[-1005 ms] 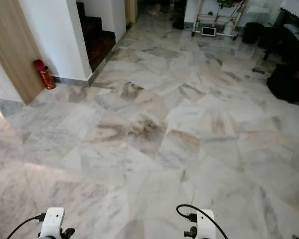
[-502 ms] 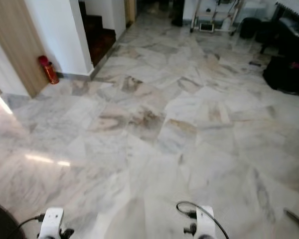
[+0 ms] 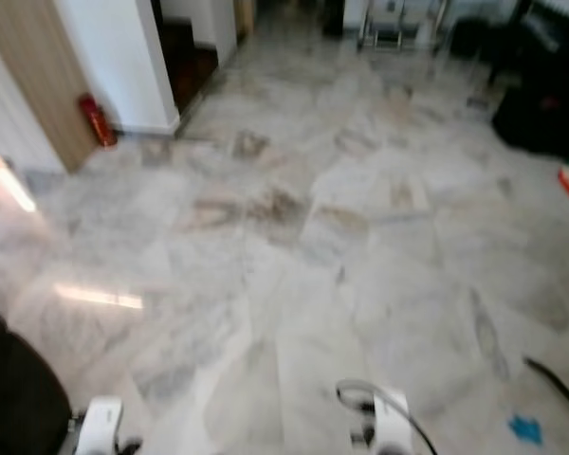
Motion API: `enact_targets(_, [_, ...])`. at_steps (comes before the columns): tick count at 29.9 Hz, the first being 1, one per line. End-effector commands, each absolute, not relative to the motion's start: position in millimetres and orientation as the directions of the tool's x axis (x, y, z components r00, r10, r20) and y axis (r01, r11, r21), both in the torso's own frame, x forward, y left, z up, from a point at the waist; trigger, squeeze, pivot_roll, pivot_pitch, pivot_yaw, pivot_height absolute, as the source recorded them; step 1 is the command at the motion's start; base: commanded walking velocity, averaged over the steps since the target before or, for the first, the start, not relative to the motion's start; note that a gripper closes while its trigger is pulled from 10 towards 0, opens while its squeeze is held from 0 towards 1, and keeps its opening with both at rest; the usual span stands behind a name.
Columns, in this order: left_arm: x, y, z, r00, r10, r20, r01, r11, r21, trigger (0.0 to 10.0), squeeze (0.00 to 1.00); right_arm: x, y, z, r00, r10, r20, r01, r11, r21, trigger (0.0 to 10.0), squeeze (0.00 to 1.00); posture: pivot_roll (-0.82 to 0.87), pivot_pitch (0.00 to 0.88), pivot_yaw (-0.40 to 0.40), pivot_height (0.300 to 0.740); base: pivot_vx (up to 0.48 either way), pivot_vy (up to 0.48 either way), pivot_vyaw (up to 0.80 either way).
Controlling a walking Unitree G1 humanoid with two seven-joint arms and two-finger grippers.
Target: Move the pillow to the sofa from floor
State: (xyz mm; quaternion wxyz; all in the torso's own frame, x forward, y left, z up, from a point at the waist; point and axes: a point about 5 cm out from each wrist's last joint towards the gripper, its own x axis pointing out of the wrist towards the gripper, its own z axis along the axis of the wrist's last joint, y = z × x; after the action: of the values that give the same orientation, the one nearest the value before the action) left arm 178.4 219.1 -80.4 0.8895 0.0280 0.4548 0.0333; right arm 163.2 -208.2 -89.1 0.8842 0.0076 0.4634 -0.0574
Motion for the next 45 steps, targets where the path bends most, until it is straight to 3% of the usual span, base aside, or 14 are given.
enact_targets(1, [147.0, 218.6, -94.0, 0.49, 0.04, -0.871, 0.024, 0.998, 0.059, 10.0, 0.0, 212.7, -144.1, -72.5, 0.619, 0.007, -0.785, 0.174, 0.974, 0.145, 10.0, 0.0, -0.03, 0.0, -0.048, 0.74, -0.326, 0.0, 0.0])
enact_targets(45, [149.2, 223.8, -91.9, 0.496, 0.042, -0.867, 0.031, 0.997, 0.067, 10.0, 0.0, 212.2, -141.6, -72.8, 0.616, 0.015, -0.787, 0.179, 0.971, 0.158, 10.0, 0.0, -0.02, 0.0, -0.042, 0.74, -0.319, 0.0, 0.0])
